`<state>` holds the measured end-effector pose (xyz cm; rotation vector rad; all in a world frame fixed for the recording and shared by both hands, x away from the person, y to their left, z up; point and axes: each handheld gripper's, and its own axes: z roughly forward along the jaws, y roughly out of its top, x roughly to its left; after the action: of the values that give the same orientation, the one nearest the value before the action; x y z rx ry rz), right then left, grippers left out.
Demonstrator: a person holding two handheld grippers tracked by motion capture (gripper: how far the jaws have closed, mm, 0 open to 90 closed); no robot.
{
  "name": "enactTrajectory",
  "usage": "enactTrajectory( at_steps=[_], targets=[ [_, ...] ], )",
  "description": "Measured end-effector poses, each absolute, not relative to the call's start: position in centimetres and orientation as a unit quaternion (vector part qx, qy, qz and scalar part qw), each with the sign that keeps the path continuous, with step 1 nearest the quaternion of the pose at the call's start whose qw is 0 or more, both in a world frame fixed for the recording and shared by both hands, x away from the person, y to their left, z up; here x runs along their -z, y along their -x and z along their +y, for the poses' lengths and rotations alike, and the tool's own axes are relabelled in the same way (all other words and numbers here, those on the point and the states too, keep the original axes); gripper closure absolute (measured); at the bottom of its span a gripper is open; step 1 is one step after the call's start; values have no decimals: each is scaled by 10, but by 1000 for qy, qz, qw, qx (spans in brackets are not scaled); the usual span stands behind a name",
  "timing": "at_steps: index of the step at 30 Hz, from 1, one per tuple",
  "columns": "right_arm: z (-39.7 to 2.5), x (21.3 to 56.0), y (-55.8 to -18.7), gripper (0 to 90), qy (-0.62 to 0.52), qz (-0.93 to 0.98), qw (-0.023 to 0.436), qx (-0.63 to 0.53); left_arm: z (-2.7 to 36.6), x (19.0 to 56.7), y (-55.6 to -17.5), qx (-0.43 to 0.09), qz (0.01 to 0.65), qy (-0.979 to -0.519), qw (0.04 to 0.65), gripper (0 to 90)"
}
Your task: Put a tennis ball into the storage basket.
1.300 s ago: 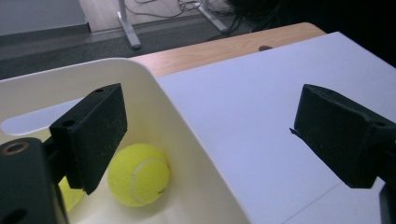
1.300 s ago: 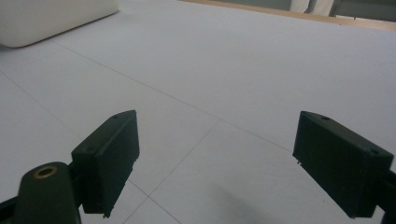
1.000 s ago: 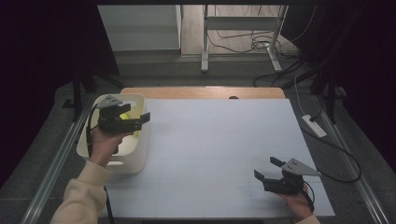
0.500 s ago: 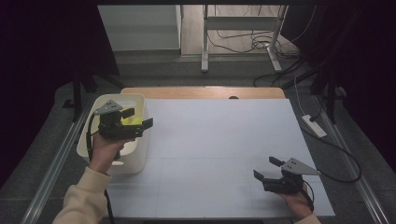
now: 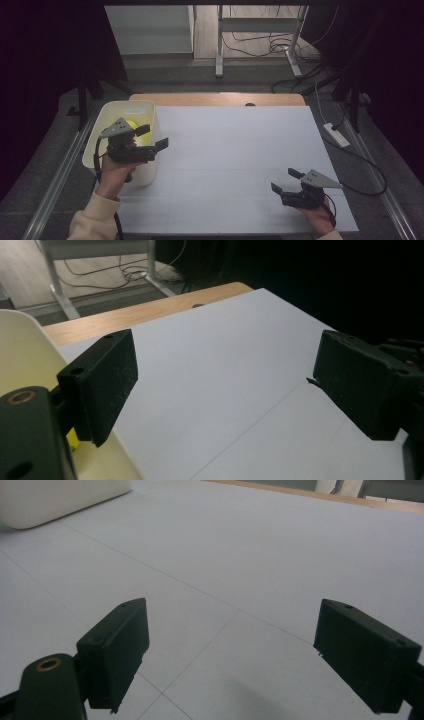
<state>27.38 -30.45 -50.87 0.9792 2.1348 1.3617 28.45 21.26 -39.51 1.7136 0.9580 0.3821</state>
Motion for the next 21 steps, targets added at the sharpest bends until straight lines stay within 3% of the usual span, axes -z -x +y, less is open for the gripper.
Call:
enactTrajectory(
  at_steps=[21],
  targets=[
    [-305, 508, -270, 145, -356, 764, 215, -493, 181, 414, -254, -127, 329, -745, 566, 130]
  ],
)
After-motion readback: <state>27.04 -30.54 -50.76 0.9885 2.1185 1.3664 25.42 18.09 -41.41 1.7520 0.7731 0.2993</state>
